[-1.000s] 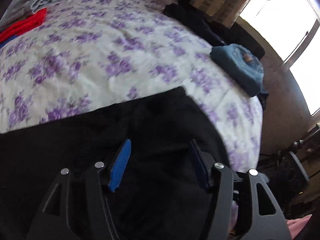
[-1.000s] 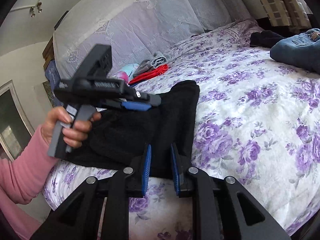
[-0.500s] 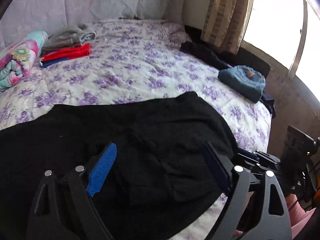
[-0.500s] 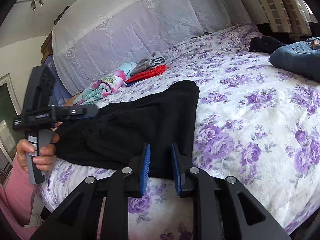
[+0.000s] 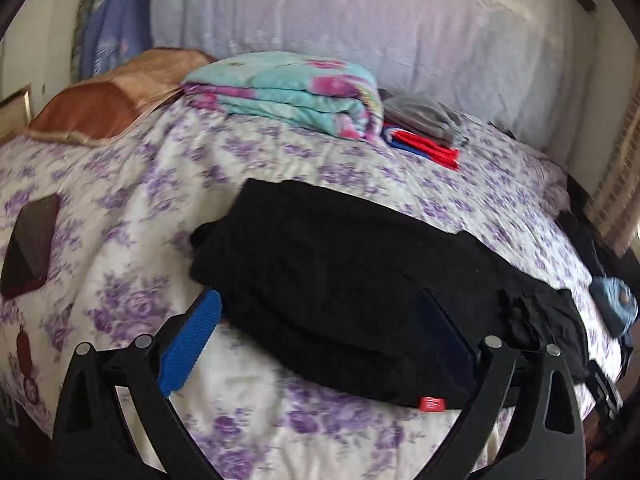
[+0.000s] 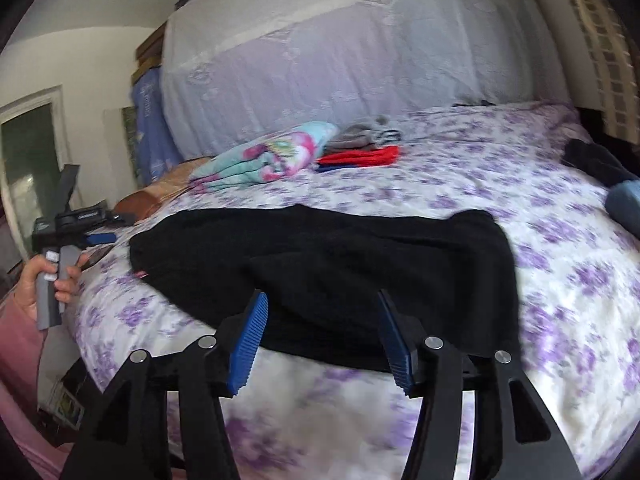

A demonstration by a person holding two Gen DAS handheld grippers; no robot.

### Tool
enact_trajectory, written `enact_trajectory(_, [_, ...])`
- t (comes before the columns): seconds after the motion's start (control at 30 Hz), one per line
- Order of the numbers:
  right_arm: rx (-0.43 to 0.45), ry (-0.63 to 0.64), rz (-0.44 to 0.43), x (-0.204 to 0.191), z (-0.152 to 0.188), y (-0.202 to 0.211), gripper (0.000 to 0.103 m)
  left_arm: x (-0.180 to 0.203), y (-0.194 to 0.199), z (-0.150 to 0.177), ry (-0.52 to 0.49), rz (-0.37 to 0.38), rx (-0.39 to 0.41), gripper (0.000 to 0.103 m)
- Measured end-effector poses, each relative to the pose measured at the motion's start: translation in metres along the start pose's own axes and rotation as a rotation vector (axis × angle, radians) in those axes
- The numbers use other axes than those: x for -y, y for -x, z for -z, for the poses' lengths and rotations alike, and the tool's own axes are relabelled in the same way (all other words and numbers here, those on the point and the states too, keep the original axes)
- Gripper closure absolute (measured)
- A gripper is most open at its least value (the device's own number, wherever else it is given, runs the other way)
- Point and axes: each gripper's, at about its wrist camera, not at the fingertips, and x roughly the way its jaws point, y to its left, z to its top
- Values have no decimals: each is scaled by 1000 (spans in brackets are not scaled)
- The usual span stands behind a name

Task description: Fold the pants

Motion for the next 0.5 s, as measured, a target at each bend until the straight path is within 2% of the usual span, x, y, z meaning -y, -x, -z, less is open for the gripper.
enact_trajectory(0.03, [-20, 53, -52, -19, -5, -9, 42, -13, 1, -2, 46, 6, 0, 7])
enact_trajectory(0.13, [-51, 167, -126, -65, -17, -34, 42, -52, -4, -3, 204, 38, -15, 7])
enact_trajectory(0.27, [-113, 284, -219, -127, -39, -75, 41, -72, -17, -9, 230, 37, -23, 7])
enact_trajectory(0.5, [-175, 539, -261, -232, -63, -145, 40, -105, -21, -32, 300, 74, 25, 7])
